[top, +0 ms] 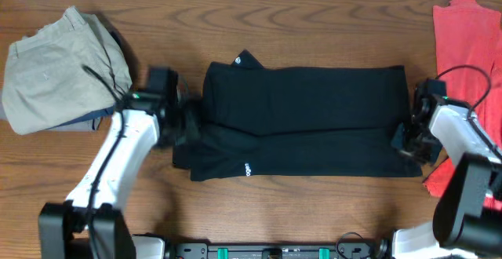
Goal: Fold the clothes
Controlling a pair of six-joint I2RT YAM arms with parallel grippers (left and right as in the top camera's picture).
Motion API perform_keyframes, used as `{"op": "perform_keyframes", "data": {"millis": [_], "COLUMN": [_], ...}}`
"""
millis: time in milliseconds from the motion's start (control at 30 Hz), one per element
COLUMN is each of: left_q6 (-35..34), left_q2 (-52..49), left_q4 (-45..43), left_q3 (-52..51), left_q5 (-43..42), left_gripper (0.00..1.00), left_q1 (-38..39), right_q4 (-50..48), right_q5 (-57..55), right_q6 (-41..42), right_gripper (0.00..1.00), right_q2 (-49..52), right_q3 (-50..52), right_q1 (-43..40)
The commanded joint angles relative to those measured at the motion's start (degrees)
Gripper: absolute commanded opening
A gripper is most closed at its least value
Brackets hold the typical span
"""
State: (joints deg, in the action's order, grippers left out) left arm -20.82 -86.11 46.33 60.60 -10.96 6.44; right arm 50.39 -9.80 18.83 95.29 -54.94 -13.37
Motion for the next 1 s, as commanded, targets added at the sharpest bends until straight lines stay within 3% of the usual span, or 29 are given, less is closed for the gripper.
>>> {"op": "perform_keyframes", "data": {"millis": [0, 133, 233, 367, 667, 967], "left_q6": [4.4, 8.9, 10.7, 15.2, 15.9, 15.9], "left_q2": [-0.6, -5.9, -11.0, -18.3, -29.6, -34.7], "left_q4": [-1.9, -6.5, -10.5, -18.1, -36.7, -42.4], "left_q3": [8.5, 15.4, 18.9, 21.9, 22.3, 22.3], "left_q5": [1.3, 1.0, 0.8, -5.0, -5.1, -5.1], "left_gripper": [0.65, 0.74, 0.77, 0.77, 0.76, 0.77], "left_q1": [-0.2, -0.2, -0.2, 0.1, 3.8, 5.8], "right_q4": [-0.3, -0.7, -0.7, 0.8, 4.3, 6.1], "right_q5": [4.2, 10.8, 14.7, 16.7, 16.9, 16.9], "right_q6": [-2.8, -6.2, -7.4, -7.3, -7.3, -7.3], "right_gripper": [0.44, 0.56, 0.59, 0.59, 0.6, 0.6], "right_q2": [-5.9, -10.2, -12.2, -12.9, -12.8, -12.8], "right_q3": [-5.9, -10.0, -11.0, -11.0, -10.9, -10.9], "right_q1": [1.0, 1.1, 1.1, 1.1, 1.8, 2.2]}}
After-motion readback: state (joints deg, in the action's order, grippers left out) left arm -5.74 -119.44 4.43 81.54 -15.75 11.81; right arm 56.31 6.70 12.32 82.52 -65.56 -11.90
